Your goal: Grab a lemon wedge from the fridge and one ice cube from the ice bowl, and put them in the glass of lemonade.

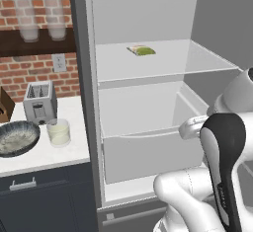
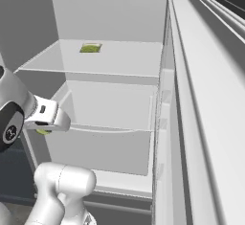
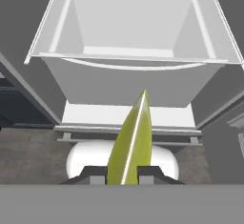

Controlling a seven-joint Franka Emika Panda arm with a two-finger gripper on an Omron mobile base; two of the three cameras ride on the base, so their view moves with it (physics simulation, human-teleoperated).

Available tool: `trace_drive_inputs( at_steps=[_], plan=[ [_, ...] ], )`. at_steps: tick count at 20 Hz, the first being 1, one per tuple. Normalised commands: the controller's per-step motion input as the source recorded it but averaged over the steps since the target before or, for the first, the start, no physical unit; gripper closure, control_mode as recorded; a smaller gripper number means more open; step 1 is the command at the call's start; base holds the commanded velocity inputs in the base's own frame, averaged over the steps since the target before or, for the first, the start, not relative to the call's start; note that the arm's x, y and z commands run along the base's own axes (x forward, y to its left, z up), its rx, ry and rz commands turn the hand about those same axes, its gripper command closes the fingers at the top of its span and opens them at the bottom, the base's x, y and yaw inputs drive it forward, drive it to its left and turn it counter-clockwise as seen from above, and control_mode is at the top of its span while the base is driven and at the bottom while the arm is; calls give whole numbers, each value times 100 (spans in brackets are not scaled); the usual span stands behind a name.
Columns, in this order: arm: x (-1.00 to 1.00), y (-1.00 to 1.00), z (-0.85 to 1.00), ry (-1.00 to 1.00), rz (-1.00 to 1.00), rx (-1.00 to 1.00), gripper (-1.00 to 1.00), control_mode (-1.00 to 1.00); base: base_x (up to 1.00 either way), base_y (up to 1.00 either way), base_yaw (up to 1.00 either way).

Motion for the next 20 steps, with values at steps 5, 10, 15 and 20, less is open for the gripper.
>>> trace_drive_inputs(
  at_steps=[5, 10, 15, 20],
  plan=[
    [-9, 1, -2, 7, 0, 0, 100, -100, 0, 0, 0],
    [0, 0, 0, 1, 0, 0, 100, -100, 0, 0, 0],
    [-2, 2, 0, 0, -2, 0, 100, 100, -16, 16, -1],
    [0, 0, 0, 0, 0, 0, 100, 100, -47, 93, 0]
  ],
)
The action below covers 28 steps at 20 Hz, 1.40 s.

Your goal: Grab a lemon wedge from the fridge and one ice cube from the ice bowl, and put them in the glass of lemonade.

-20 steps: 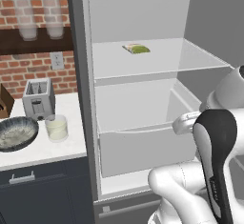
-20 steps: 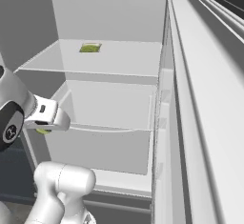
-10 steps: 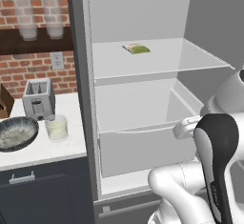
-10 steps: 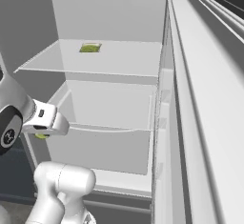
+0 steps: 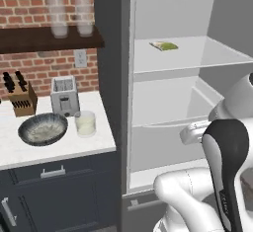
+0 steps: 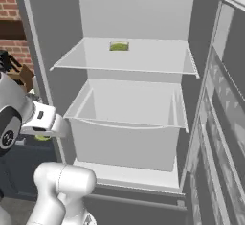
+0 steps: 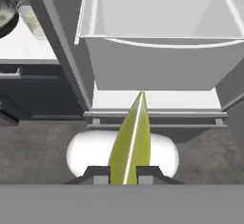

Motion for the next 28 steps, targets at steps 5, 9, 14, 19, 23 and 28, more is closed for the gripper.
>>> trace_drive_inputs(
  at_steps=[5, 9, 14, 19, 23, 28],
  plan=[
    [0, 0, 0, 0, 0, 0, 100, 100, -10, 100, 0],
    [0, 0, 0, 0, 0, 0, 100, 100, 13, 100, -6],
    [0, 0, 0, 0, 0, 0, 100, 100, 39, 46, -11],
    [0, 0, 0, 0, 0, 0, 100, 100, 40, 4, -11],
    [0, 0, 0, 0, 0, 0, 100, 100, 41, 8, -5],
    [0, 0, 0, 0, 0, 0, 100, 100, 36, 32, 0]
  ],
)
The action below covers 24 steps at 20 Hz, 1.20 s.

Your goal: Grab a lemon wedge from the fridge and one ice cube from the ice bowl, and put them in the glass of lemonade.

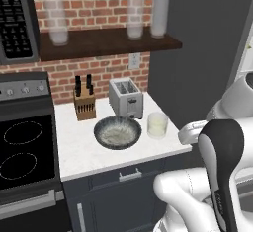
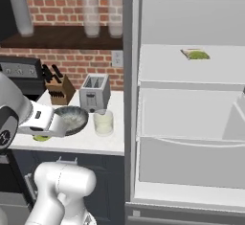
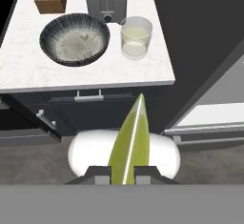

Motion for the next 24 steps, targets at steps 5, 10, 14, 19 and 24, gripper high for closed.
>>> trace_drive_inputs(
  at_steps=[5, 10, 14, 19, 24],
  plan=[
    [0, 0, 0, 0, 0, 0, 100, 100, 52, 37, 0],
    [0, 0, 0, 0, 0, 0, 100, 100, 54, 58, 0],
    [0, 0, 0, 0, 0, 0, 100, 100, 28, 75, -3],
    [0, 0, 0, 0, 0, 0, 100, 100, 6, 58, 0],
    [0, 0, 0, 0, 0, 0, 100, 100, 43, 15, 0]
  ],
)
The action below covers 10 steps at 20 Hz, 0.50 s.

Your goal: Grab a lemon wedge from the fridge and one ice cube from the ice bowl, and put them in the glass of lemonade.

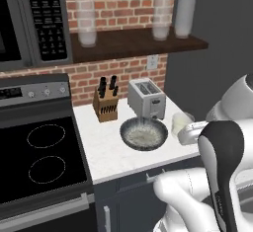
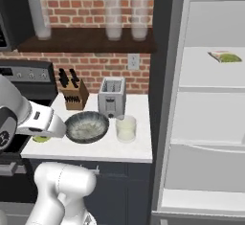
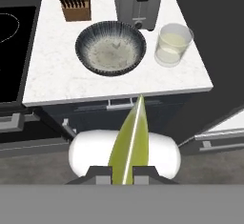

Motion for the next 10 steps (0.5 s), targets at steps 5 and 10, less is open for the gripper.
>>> trace_drive_inputs(
  at_steps=[5, 10],
  plan=[
    [0, 0, 0, 0, 0, 0, 100, 100, 80, 15, 0],
    [0, 0, 0, 0, 0, 0, 100, 100, 45, 12, 0]
  ],
)
